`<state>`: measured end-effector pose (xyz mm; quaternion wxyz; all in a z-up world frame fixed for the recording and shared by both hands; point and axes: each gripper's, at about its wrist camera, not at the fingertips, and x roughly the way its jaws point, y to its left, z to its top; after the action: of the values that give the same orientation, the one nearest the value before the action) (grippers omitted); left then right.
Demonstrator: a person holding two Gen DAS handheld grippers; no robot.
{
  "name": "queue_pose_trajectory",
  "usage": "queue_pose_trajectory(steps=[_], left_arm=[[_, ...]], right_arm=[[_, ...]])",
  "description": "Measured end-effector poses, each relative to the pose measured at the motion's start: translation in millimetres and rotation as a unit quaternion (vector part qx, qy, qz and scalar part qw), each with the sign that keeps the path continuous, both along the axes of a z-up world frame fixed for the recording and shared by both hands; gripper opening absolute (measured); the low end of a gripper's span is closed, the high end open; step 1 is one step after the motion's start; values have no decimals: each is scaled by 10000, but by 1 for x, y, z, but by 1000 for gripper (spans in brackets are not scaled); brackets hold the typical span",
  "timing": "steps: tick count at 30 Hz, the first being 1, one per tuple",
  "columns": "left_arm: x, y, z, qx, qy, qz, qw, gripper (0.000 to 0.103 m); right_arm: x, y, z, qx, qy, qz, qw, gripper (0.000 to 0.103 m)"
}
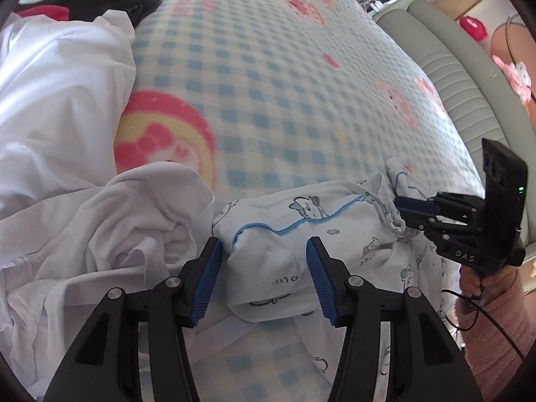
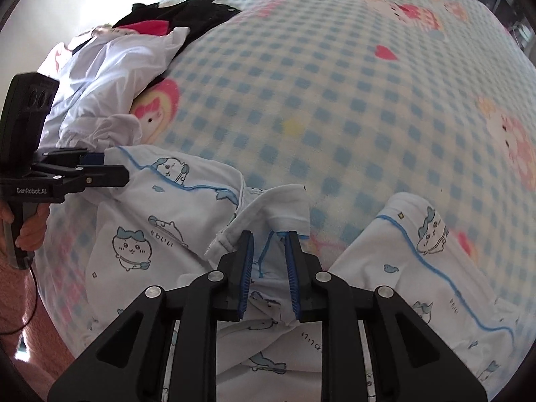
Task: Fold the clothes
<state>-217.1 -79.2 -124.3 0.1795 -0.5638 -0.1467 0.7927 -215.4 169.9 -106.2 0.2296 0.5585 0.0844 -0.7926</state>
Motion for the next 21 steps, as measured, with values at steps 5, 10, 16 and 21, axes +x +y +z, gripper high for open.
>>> queue_pose_trajectory(steps=[5,10,16,21], left_arm=[[-2,7,-18,-101,-210,1,9997,55],[-3,8,-18,-103,-244,-12,9996,55],[-2,10,-18,-163,-264,-17,9995,56],[-4,11,-18,-171,-312,-64,9993,57]], right_arm=[[6,2,10,286,211,229,9991,21],[7,16,20,100,231,240,9994,26],[4,0,4,51,32,476,9989,26],[8,-12,-10,162,-105,744,9970,26]])
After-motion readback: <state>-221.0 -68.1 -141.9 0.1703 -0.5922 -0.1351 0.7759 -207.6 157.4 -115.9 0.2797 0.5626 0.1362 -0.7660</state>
